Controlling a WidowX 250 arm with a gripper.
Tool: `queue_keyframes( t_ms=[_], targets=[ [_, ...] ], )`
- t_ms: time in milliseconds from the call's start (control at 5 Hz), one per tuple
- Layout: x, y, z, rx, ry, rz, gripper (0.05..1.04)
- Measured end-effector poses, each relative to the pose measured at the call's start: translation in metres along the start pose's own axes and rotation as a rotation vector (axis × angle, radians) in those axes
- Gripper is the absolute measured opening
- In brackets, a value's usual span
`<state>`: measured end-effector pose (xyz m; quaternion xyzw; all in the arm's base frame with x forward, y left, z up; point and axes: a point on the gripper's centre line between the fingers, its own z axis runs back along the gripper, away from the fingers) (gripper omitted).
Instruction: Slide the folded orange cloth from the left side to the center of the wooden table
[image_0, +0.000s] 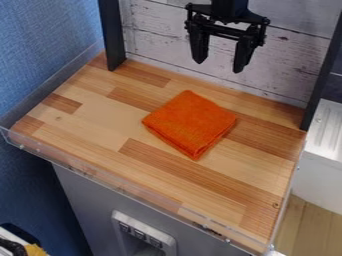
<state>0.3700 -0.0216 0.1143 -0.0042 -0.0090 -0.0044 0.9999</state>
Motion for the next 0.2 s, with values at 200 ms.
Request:
queue_keyframes(
  t_ms=[200],
  targets=[
    [0.0049,0.0012,0.0079,-0.002,-0.018,0.006,1.0]
  ],
)
